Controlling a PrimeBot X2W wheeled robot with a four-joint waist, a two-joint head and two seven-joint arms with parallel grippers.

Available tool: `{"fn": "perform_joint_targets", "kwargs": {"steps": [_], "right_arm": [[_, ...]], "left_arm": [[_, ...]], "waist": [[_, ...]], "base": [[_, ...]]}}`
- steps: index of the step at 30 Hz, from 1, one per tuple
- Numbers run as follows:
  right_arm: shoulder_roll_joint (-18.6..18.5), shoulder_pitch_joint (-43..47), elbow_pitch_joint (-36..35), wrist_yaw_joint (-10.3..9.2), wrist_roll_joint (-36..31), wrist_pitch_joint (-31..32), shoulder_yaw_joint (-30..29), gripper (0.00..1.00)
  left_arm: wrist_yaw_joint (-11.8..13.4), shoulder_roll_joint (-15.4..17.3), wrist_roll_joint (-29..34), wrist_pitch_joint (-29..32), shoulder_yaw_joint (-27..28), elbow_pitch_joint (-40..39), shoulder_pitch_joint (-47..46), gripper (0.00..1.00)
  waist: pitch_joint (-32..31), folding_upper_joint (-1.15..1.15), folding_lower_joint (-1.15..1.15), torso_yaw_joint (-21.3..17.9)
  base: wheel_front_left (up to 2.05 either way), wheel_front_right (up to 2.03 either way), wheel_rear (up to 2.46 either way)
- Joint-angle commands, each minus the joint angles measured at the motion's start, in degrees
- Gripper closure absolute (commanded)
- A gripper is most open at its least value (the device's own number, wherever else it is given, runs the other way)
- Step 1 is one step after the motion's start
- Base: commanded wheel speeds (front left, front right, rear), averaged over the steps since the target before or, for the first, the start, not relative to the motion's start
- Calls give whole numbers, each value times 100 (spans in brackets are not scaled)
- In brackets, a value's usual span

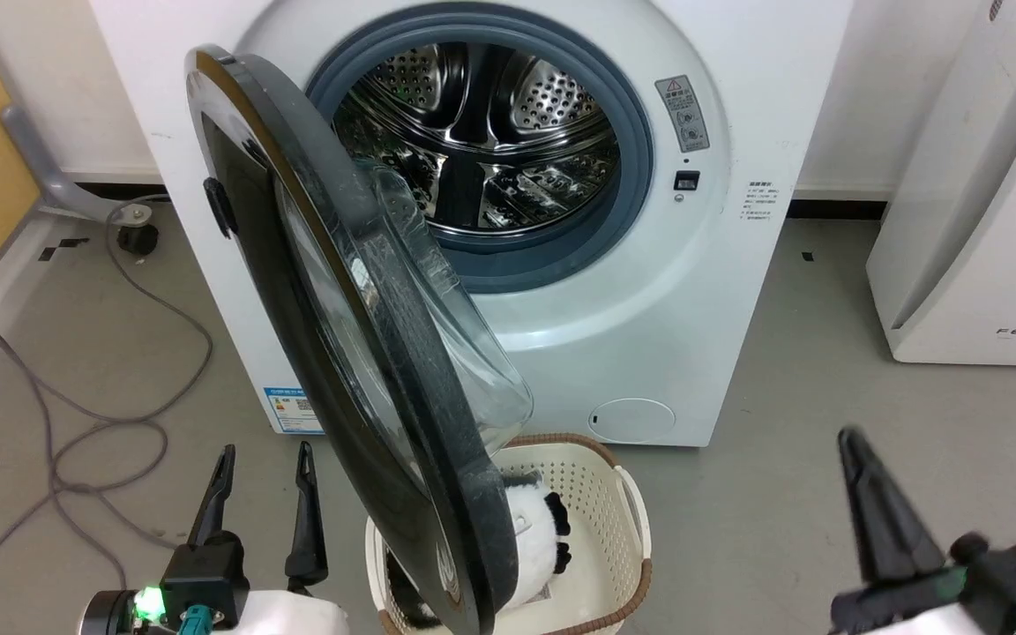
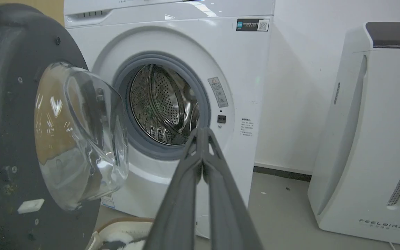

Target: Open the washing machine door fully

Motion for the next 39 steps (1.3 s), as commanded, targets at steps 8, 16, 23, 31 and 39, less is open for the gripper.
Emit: {"fn": "perform_joint_targets", "kwargs": {"steps": [8, 16, 23, 31, 39], "right_arm": [[178, 349, 596, 5, 95, -24, -156, 0], [197, 321, 716, 5, 173, -25, -260, 0], [198, 332, 752, 5, 144, -25, -265, 0], [199, 342, 769, 5, 112, -25, -258, 0], [199, 337, 770, 5, 72, -25, -203, 0]], "left_arm": [[-2, 7, 25, -32, -11, -12, 52, 0], [17, 2, -11, -32, 11, 6, 27, 0], [7, -3, -80, -32, 86, -95, -7, 100], [-49, 8, 32, -32, 163, -730, -249, 100], [-209, 4, -71, -32, 57, -1572, -527, 100]], "waist": [[-9, 0, 0, -37], [-20, 0, 0, -31], [-41, 0, 0, 3], [-49, 0, 0, 60], [-62, 0, 0, 90]], "base": [[0, 0, 0], [0, 0, 0], [0, 0, 0], [0, 0, 0], [0, 0, 0]]}}
